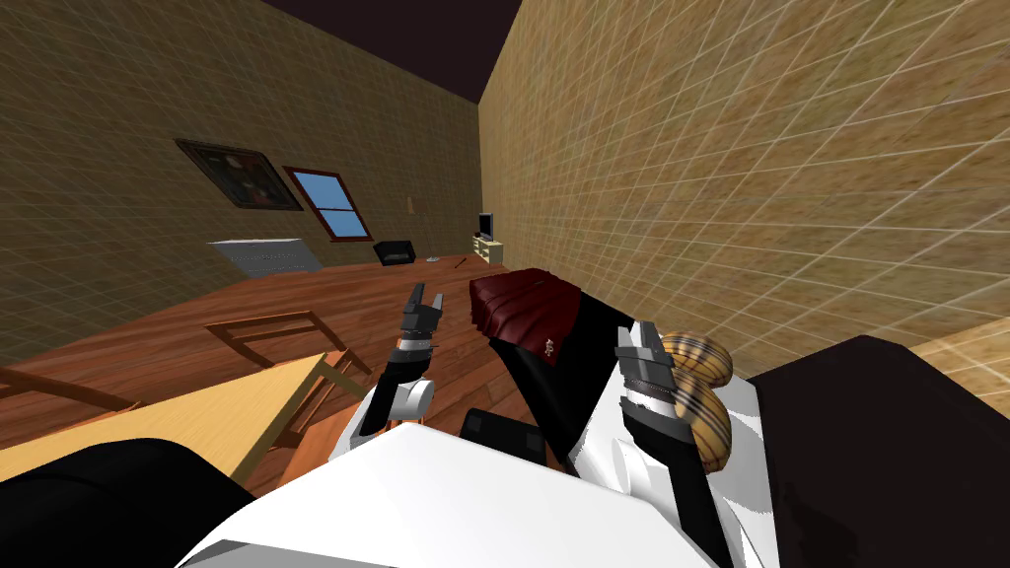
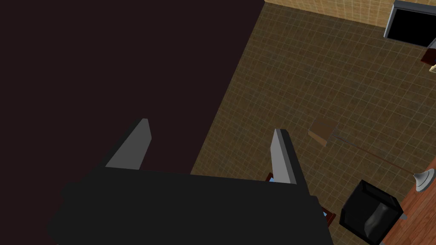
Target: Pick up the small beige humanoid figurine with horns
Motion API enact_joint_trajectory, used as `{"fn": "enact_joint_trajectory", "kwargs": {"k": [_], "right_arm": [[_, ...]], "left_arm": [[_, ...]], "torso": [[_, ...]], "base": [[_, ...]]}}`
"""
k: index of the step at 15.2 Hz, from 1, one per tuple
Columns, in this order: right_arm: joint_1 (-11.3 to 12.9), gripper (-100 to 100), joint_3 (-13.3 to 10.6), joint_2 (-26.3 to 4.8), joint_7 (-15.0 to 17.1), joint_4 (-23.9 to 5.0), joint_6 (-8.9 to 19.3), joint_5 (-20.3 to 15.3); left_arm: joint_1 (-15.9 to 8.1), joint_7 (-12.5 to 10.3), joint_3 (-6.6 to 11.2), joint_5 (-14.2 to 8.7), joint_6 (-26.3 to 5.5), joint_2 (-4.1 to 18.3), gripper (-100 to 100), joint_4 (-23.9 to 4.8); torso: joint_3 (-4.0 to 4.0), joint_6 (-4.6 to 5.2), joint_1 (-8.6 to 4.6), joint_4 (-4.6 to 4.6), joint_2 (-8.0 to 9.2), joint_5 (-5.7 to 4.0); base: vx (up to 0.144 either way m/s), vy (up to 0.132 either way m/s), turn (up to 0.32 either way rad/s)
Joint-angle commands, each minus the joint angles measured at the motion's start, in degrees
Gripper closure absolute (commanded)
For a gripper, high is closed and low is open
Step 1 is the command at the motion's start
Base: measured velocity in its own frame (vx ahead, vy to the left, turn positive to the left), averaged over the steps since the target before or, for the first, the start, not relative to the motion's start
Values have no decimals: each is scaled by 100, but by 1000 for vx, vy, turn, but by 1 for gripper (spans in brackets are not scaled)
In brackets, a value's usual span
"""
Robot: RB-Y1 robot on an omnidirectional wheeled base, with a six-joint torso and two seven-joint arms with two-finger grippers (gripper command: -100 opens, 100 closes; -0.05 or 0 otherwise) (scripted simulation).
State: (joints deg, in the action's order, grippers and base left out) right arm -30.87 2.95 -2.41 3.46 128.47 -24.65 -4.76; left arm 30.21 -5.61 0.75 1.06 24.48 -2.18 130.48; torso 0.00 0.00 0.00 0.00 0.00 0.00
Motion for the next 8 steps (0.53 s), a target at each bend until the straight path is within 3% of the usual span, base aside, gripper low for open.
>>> {"fn": "enact_joint_trajectory", "kwargs": {"k": [1, 4, 7, 8], "right_arm": [[25, -100, -74, -206, -70, -105, 9, -43], [87, -100, -253, -544, -241, -362, 30, -147], [181, -100, -521, -954, -499, -745, 61, -304], [181, -100, -521, -954, -499, -745, 61, -304]], "left_arm": [[0, 0, 0, 0, 0, 0, 0, 0], [1, 0, 0, 0, 0, 0, 0, 0], [2, 0, 0, 0, 0, 0, 0, 0], [2, 0, 0, 0, 0, 0, 0, 0]], "torso": [[0, 0, 0, 0, 0, 0], [-13, -1, 8, -5, -24, 1], [-31, -1, 8, -12, -54, 1], [-37, -1, 7, -14, -65, 1]], "base": [[21, 8, 5], [80, 26, 11], [146, 23, 18], [159, 18, 10]]}}
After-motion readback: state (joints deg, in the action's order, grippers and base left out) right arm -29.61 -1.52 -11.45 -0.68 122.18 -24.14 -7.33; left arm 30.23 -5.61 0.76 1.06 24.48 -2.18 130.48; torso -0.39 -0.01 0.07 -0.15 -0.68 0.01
